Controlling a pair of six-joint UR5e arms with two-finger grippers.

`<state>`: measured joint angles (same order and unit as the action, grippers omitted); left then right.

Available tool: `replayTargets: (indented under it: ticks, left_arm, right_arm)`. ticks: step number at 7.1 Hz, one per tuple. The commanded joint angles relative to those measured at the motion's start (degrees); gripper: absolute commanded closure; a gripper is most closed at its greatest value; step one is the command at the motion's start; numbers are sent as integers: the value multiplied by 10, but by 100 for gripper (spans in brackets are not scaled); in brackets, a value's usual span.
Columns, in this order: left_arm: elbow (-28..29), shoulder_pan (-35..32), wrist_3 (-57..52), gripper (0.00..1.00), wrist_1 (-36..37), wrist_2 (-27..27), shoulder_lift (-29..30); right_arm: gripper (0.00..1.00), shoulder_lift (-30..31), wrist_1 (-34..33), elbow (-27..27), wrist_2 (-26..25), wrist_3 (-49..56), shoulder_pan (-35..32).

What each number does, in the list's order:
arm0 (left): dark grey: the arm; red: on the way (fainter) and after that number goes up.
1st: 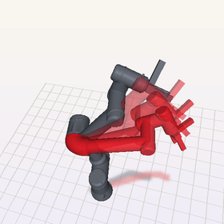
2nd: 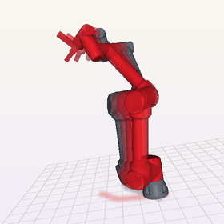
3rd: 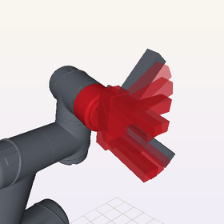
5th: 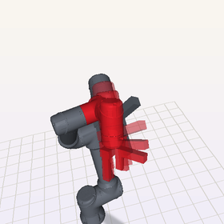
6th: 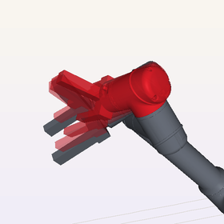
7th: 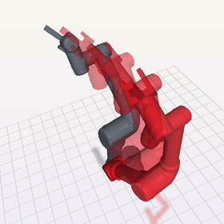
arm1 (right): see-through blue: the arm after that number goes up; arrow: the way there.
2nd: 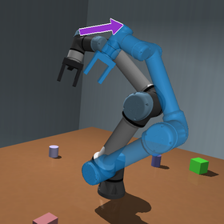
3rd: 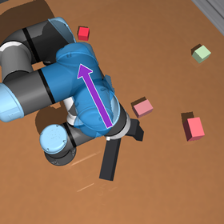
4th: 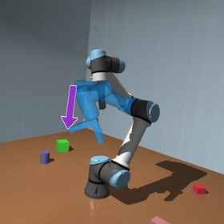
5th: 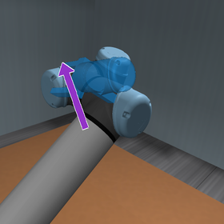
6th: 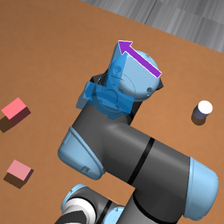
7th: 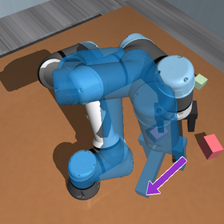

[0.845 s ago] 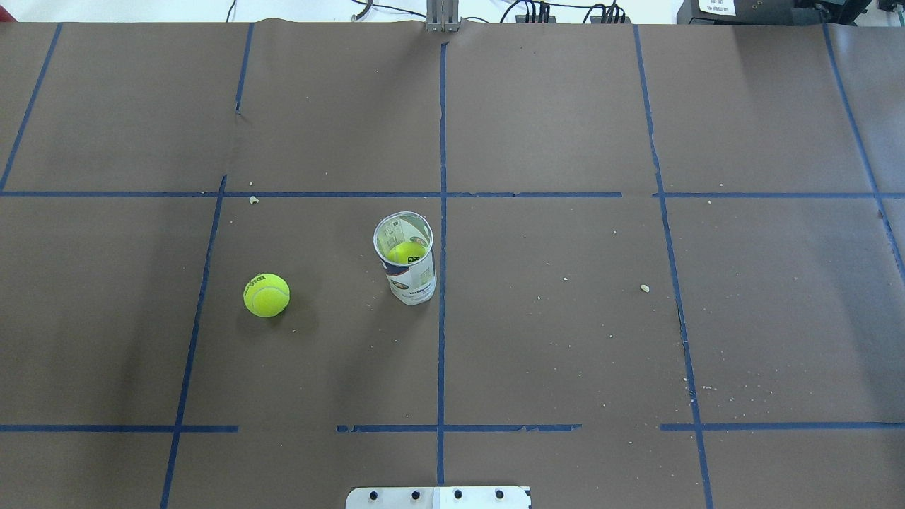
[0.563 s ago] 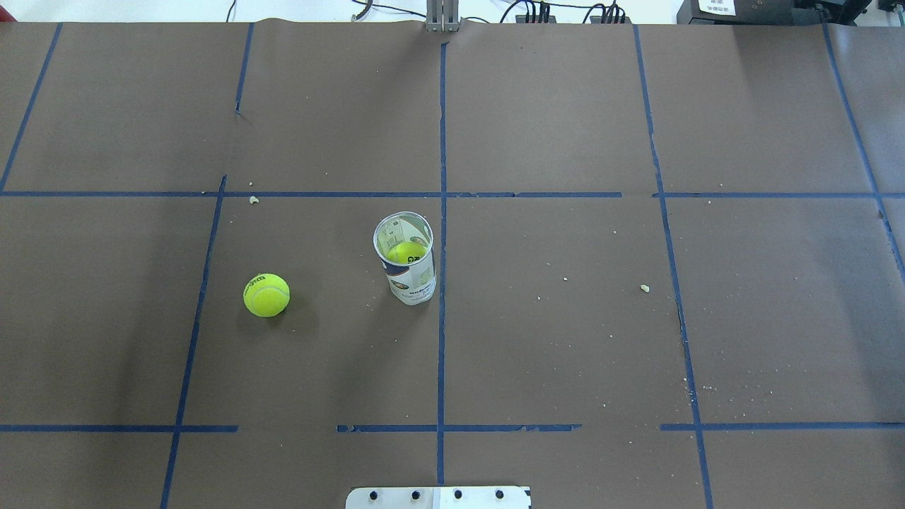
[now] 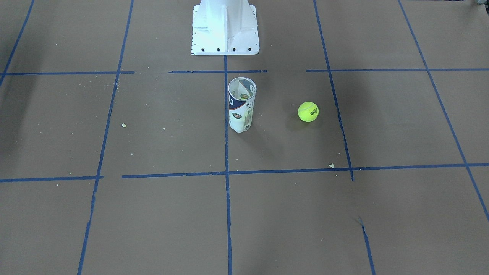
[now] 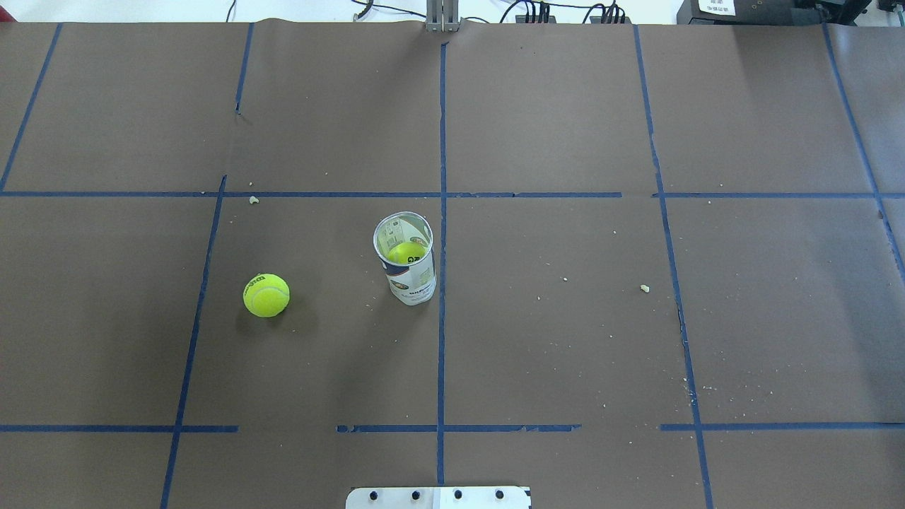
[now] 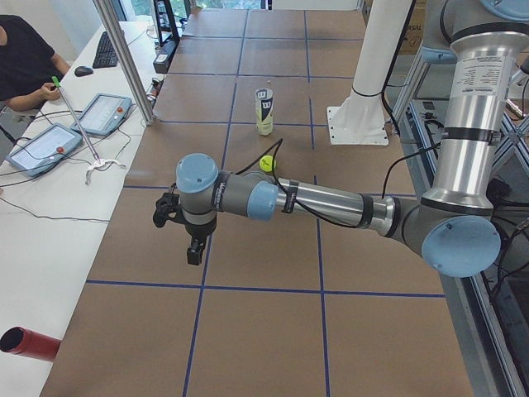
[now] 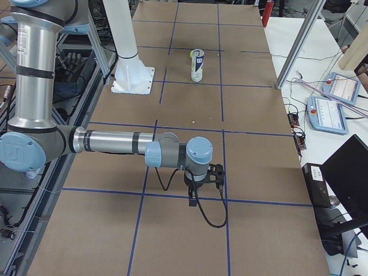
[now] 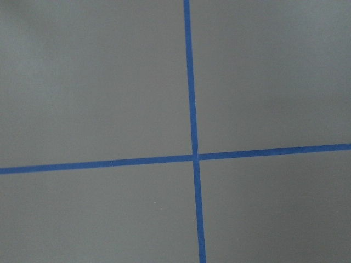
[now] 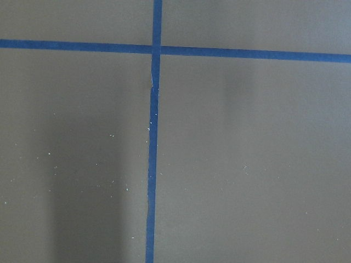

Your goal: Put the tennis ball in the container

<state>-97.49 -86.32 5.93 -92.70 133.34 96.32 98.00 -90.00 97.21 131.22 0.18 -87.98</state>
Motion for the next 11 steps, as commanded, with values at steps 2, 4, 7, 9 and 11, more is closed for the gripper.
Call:
replayTargets:
  ticks: [2, 4, 7, 9, 11]
  left_arm:
    - [-163, 140, 205, 0, 44, -49, 17]
    - [-175, 205, 236, 0, 147, -81, 104]
    - [-158, 376, 415, 0, 178, -145, 164]
    - [-140, 437, 557, 0, 110, -158, 163]
    - [-107, 468, 608, 0, 47, -188, 156]
  right_arm:
    - [0, 0, 0, 0, 0, 0, 0]
    - [0, 0, 0, 0, 0, 0, 0]
    - [0, 0, 0, 0, 0, 0, 0]
    - [0, 0, 0, 0, 0, 0, 0]
    - [0, 0, 0, 0, 0, 0, 0]
